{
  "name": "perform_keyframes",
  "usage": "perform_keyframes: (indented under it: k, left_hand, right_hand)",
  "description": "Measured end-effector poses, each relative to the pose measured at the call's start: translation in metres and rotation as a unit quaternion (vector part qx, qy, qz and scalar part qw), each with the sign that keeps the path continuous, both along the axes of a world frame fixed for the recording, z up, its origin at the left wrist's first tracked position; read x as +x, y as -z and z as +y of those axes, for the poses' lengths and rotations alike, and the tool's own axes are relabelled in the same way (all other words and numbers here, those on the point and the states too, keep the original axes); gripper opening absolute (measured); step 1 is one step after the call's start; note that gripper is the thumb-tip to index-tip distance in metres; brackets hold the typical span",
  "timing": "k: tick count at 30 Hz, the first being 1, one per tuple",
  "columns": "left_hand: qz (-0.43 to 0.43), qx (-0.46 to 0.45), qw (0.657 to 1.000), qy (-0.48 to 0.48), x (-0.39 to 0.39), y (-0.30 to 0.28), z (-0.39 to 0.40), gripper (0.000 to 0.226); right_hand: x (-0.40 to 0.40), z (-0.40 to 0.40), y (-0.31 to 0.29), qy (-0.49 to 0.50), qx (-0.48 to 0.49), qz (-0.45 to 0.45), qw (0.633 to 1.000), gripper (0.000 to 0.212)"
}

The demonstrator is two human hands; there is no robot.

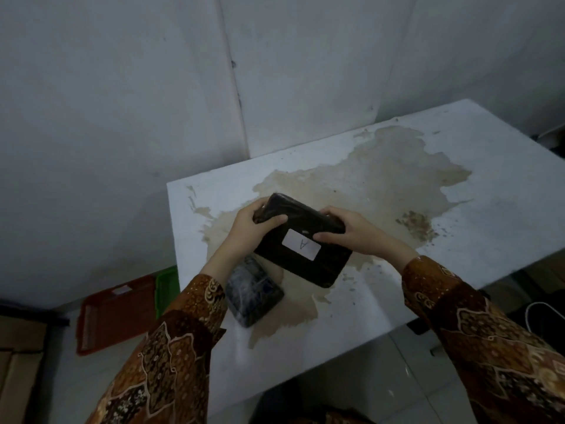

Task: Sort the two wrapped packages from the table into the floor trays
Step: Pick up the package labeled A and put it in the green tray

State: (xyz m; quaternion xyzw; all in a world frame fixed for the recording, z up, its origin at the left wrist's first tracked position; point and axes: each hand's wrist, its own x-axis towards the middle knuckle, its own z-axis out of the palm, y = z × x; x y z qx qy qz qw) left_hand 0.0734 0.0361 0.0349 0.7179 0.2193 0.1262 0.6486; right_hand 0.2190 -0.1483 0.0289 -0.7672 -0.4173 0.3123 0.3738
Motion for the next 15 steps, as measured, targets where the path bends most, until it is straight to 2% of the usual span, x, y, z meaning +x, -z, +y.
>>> perform_keyframes:
  k: [1, 3, 5, 7, 10, 13, 15]
  left_hand:
    - [0.003, 0.016, 1.000, -0.002, 0.000, -0.004, -0.005, 0.024]
    - [0.006, 0.029, 0.997, -0.068, 0.001, -0.007, -0.016, 0.033]
    - [0.002, -0.006, 0.985, -0.170, -0.001, -0.007, -0.030, 0.044]
    - [-0.010, -0.071, 0.969, -0.238, -0.007, -0.003, -0.048, 0.049]
    - [-0.024, -0.145, 0.946, -0.288, -0.021, 0.007, -0.071, 0.054]
    - [-0.075, -0.251, 0.909, -0.324, -0.033, 0.016, -0.081, 0.052]
    - [-0.079, -0.270, 0.913, -0.295, -0.037, 0.021, -0.087, 0.045]
  right_hand:
    - [-0.005, -0.002, -0.002, -0.011, -0.008, 0.004, 1.000, 0.028]
    - [-0.014, -0.007, -0.004, 0.003, 0.009, 0.031, 0.999, 0.033]
    - [-0.023, -0.014, -0.004, 0.041, 0.047, 0.062, 0.996, 0.042]
    - [-0.034, -0.022, 0.000, 0.070, 0.070, 0.072, 0.992, 0.040]
    - [-0.050, -0.032, 0.009, 0.093, 0.079, 0.053, 0.991, 0.028]
    - [-0.066, -0.038, 0.017, 0.116, 0.100, 0.093, 0.984, 0.025]
    - [-0.074, -0.033, 0.021, 0.166, 0.140, 0.134, 0.967, 0.019]
